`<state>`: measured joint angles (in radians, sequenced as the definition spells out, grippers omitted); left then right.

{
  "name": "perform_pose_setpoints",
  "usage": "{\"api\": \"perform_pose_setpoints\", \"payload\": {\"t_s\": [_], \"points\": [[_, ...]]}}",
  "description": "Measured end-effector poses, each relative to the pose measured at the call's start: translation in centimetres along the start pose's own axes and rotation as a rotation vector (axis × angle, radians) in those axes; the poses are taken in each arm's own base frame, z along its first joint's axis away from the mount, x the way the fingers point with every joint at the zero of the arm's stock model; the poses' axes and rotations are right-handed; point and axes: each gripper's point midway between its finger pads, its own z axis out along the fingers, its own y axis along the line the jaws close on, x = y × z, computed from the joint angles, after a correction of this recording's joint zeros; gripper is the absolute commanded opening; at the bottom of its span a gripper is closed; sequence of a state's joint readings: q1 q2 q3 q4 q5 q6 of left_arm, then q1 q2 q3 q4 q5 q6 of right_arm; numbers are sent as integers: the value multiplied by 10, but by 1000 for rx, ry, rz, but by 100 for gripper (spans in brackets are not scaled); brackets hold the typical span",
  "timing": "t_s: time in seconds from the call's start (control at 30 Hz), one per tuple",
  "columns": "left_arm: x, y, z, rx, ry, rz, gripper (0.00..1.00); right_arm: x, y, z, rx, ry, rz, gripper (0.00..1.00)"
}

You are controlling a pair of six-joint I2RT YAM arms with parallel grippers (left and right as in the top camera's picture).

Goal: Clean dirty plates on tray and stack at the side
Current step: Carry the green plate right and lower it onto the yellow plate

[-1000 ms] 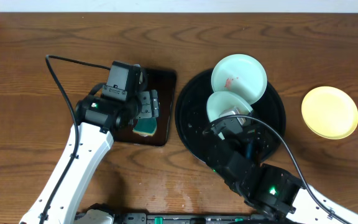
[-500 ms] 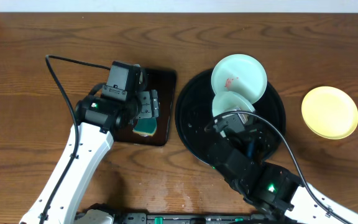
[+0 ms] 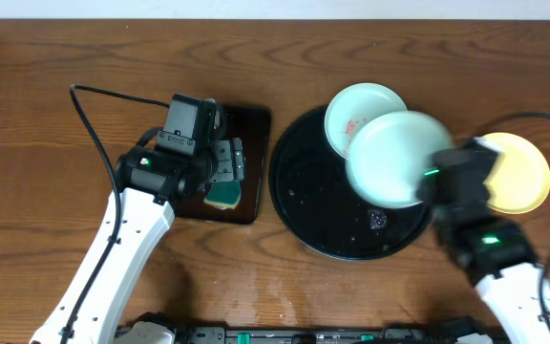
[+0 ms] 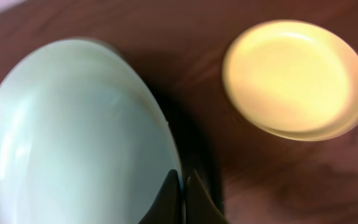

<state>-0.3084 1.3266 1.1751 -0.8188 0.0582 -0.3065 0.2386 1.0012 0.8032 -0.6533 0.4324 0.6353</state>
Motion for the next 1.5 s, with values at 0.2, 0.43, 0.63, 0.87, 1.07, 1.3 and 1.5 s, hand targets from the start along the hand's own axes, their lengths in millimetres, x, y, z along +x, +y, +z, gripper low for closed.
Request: {"api": "perform_pose_setpoints", "payload": {"t_s": [0.2, 0.43, 0.63, 0.87, 1.07, 1.3, 1.5], "points": [[0, 0, 0, 0, 0, 0, 83, -30, -98, 26, 169, 16, 274, 1], [0, 0, 0, 0, 0, 0, 83, -31, -186, 62, 313, 56, 494, 1], [0, 0, 0, 0, 0, 0, 83, -2, -211, 103, 375, 173, 530, 6], [0, 0, 0, 0, 0, 0, 83, -20, -180, 132, 125, 155, 479, 39], [0, -1, 0, 3, 1, 0, 83, -37, -60, 103, -361, 189, 302, 43], [0, -1, 0, 4, 1, 0, 83, 11, 51, 72, -512, 266, -111, 53], [0, -1, 0, 4, 1, 0, 83, 10, 73, 105, -400, 136, -303, 58]]}}
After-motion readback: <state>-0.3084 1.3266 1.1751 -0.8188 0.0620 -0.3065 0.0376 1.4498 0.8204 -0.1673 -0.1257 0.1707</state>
